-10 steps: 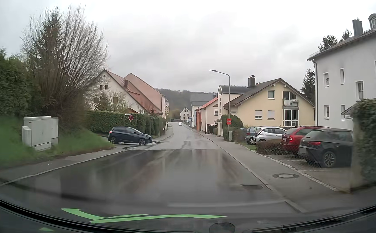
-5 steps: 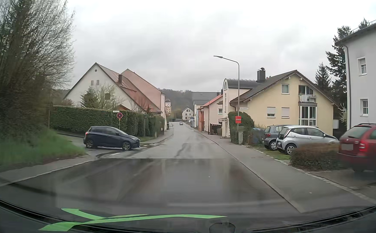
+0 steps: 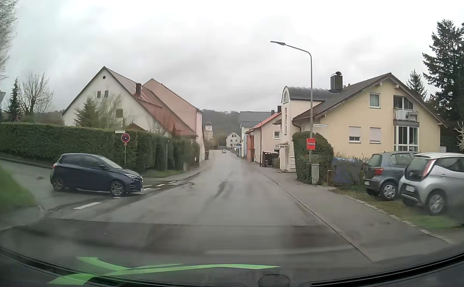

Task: Follow the waypoints while adhering to traffic rules and regulations

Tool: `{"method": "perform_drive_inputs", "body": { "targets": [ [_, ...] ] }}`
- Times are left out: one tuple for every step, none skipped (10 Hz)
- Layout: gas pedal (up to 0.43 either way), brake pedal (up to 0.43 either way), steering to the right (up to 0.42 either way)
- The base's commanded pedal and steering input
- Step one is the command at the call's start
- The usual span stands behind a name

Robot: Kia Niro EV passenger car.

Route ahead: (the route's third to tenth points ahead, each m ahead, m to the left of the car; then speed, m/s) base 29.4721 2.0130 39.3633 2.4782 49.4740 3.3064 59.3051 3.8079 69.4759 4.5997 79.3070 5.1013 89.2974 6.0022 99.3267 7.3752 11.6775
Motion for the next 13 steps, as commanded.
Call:
{"method": "perform_drive_inputs", "body": {
  "targets": [
    [0.000, 0.000, -0.006],
    [0.000, 0.000, -0.006],
    [0.000, 0.000, -0.006],
    [0.000, 0.000, -0.006],
    [0.000, 0.000, -0.006],
    [0.000, 0.000, -0.006],
    [0.000, 0.000, -0.006],
    [0.000, 0.000, -0.006],
    [0.039, 0.000, -0.006],
    [0.047, 0.000, -0.006],
    [0.047, 0.000, -0.006],
    [0.059, 0.000, -0.008],
    [0.059, 0.000, -0.007]
  ]
}}
